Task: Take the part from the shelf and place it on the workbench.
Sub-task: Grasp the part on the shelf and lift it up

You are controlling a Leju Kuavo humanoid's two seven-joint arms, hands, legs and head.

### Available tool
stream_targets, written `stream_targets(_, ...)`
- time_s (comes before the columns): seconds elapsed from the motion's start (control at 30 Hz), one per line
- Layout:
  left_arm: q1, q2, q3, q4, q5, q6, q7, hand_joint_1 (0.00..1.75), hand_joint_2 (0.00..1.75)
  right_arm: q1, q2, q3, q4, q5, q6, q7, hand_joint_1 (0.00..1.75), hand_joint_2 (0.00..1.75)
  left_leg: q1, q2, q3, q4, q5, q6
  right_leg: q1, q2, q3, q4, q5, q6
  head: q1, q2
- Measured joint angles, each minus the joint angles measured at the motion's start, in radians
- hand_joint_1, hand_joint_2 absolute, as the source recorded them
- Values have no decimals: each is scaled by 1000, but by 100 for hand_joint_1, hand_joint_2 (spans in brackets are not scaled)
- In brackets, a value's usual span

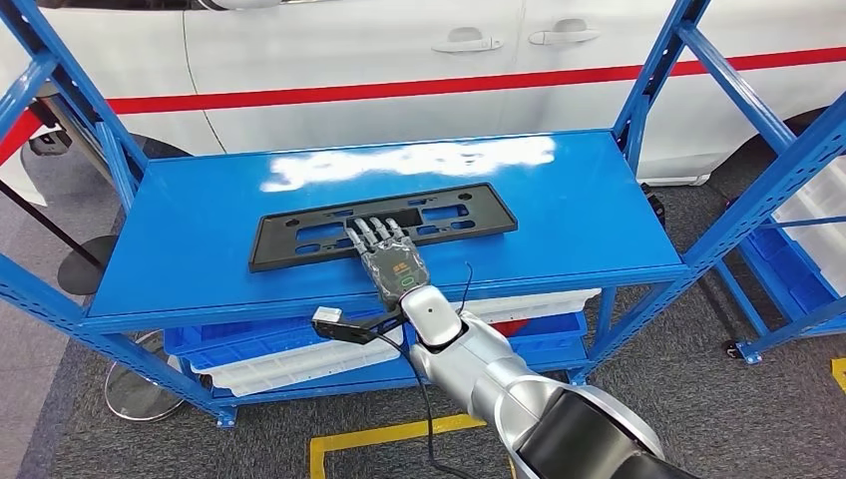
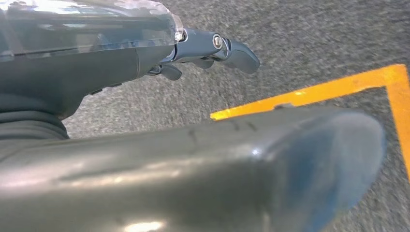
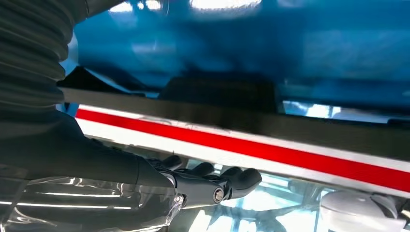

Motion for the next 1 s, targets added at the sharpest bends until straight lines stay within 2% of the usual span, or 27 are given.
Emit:
stream_targets(0.2,0,-1,9,0,0,42,35,0,0,22,3,32,-2,-71,4,-6,0,175,0,0,0,0,0,0,0,0,0,0,0,0,0,0)
stream_targets(0.57,1,-2,25,1,-4,88,64,0,0,6,9,185,-16,-281,-22,11,0,175,0,0,0,0,0,0,0,0,0,0,0,0,0,0)
stream_targets(0.7,1,-2,27,1,-9,89,62,0,0,-25,9,242,-22,-339,-35,12,0,175,0,0,0,0,0,0,0,0,0,0,0,0,0,0)
stream_targets(1.0,2,-2,31,1,-18,60,25,0,0,-65,9,288,-40,-388,-79,14,0,175,0,0,0,0,0,0,0,0,0,0,0,0,0,0)
